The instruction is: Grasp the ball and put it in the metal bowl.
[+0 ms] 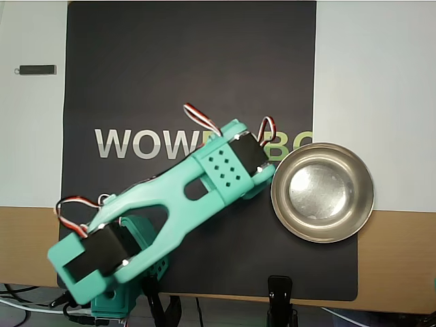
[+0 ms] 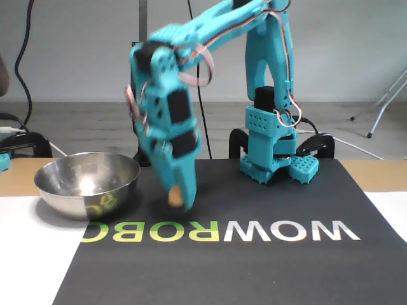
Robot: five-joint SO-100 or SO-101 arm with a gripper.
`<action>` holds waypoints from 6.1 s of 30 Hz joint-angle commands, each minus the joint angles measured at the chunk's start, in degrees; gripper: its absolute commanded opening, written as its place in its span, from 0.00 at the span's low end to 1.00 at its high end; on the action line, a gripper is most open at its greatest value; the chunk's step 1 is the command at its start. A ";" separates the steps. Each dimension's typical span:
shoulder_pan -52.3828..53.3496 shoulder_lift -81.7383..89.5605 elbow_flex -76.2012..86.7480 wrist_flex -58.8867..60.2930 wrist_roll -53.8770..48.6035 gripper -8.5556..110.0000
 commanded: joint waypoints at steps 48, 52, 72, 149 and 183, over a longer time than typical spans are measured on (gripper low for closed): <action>21.53 -24.61 -56.95 16.52 0.26 0.31; 21.09 -26.81 -59.50 16.52 4.04 0.31; 18.37 -30.76 -60.47 16.52 46.76 0.31; 18.37 -30.85 -60.21 12.74 69.08 0.39; 6.94 -13.10 -46.85 16.17 69.17 0.07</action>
